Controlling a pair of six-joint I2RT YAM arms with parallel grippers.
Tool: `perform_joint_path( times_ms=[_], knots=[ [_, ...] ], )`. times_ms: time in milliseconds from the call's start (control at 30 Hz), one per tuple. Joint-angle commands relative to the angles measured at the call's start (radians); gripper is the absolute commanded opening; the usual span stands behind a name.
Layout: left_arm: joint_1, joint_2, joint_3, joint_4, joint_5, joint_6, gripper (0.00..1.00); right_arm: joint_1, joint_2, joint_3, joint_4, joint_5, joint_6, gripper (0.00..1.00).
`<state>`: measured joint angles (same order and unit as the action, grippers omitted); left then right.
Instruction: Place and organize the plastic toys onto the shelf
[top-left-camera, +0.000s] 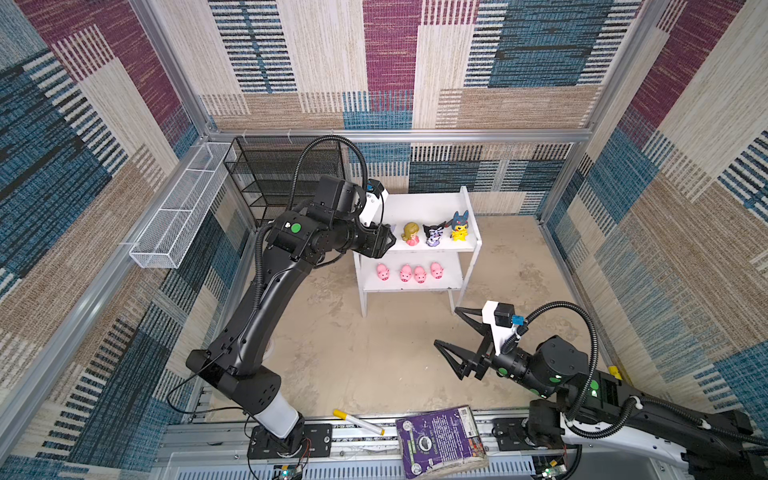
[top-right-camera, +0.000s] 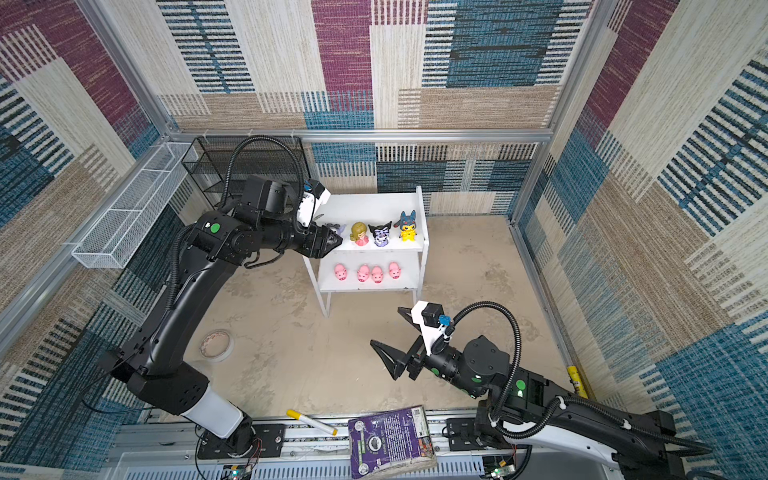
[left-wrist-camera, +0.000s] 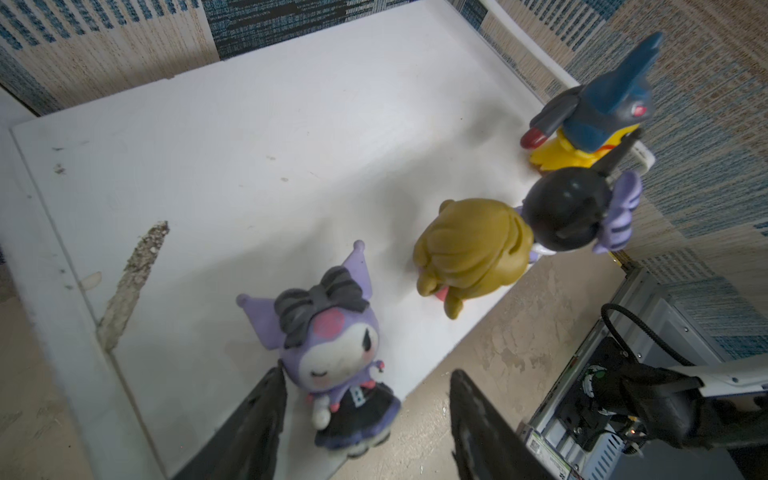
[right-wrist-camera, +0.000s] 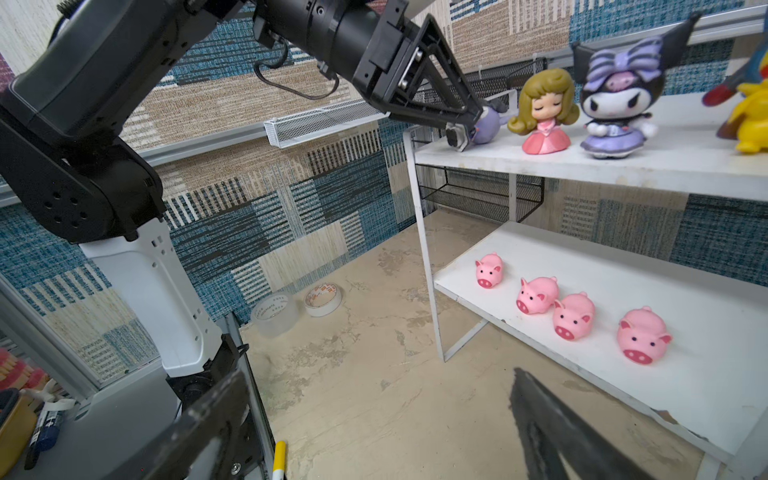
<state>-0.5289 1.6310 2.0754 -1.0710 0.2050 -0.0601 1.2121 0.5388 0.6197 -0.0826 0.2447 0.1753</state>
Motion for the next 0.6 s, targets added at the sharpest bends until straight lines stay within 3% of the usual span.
perform_joint_path(
  times_ms=[0, 467, 567],
  knots=[
    [-0.009, 0.018, 0.031, -0.043, -0.064, -0.019, 0.61, 0.001, -0.004, 0.003, -0.006, -0.006, 0.013, 1.00],
    [-0.037, 0.061, 0.098, -0.088, -0.139, 0.002, 0.44, 0.001, 0.007, 0.005, 0.001, -0.011, 0.014, 1.00],
    [-0.042, 0.062, 0.103, -0.088, -0.144, 0.002, 0.35, 0.001, 0.008, 0.008, 0.000, -0.013, 0.013, 1.00]
  ],
)
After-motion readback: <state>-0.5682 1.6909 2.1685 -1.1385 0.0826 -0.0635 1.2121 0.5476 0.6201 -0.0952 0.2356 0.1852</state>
